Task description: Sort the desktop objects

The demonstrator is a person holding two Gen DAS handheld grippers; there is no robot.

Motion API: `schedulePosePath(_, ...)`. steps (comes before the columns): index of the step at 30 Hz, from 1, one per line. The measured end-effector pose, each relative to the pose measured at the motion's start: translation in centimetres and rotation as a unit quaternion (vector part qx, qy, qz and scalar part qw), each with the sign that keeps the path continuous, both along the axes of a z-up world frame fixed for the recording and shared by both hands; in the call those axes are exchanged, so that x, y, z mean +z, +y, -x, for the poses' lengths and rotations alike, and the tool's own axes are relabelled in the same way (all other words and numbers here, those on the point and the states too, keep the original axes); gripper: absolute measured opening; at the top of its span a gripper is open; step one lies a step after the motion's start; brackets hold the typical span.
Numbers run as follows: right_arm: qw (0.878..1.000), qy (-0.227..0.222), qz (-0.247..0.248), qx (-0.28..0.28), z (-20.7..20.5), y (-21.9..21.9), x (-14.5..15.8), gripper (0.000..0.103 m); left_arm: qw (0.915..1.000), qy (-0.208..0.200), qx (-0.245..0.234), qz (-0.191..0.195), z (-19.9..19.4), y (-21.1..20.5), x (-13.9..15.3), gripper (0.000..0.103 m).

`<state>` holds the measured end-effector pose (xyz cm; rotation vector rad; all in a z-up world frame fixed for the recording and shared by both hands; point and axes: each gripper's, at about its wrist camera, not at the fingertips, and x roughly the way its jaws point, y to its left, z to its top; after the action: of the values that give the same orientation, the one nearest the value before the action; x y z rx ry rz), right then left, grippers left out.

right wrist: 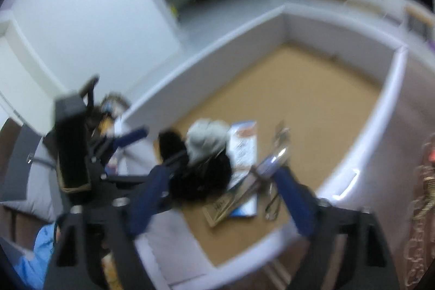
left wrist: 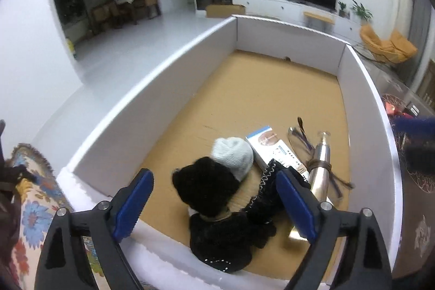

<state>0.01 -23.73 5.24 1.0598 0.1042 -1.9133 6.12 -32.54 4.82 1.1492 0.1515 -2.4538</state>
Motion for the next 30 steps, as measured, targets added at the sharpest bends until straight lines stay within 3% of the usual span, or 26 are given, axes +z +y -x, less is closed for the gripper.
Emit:
schedulePosePath(4, 0.992, 0.102, 0.018, -0.072, -0.3, 6.1, 2.4, 0.099, 0.9992, 0.039, -0.009, -0.006, -0.4, 1.9, 1.4, 0.092)
schedulePosePath(6, 0.981, 0.147, 0.007, -0.130, -0.7, 11.5, 1.8, 0.103, 0.9978, 0.061, -0.025, -0.010, -0.9, 3.5, 2.1, 0.092)
schedulePosePath(9, 0.964, 0.168, -0.036, -0.201, -0.9, 18.2, -0.9, 0.103, 0.9914, 0.099, -0.083, -0.025, -1.4, 7.9, 3.8, 0.092)
schedulePosePath(13, 0.939, 0.124, -0.118, -0.297, 0.0, 27.2, -6.0, 0.103, 0.9771, 0.124, -0.171, -0.020, -1.6, 15.1, 5.5, 0.094)
schedulePosePath(16, 0.916, 0.095, -0.158, -0.357, 0.1, 33.5, -8.8, 0.103, 0.9647, 0.131, -0.228, -0.017, -1.4, 20.6, 6.3, 0.103)
schedulePosePath(20, 0.894, 0.071, -0.205, -0.392, 1.2, 38.9, -10.7, 0.103, 0.9573, 0.095, -0.271, -0.028, 0.2, 26.6, 4.6, 0.103)
schedulePosePath(24, 0.890, 0.055, -0.204, -0.404, 1.7, 42.2, -11.8, 0.103, 0.9530, 0.052, -0.295, -0.046, 2.9, 31.1, 0.5, 0.103)
schedulePosePath(30, 0.892, 0.032, -0.176, -0.415, 1.8, 44.6, -12.4, 0.103, 0.9545, -0.007, -0.298, -0.013, 8.3, 35.6, -5.5, 0.103)
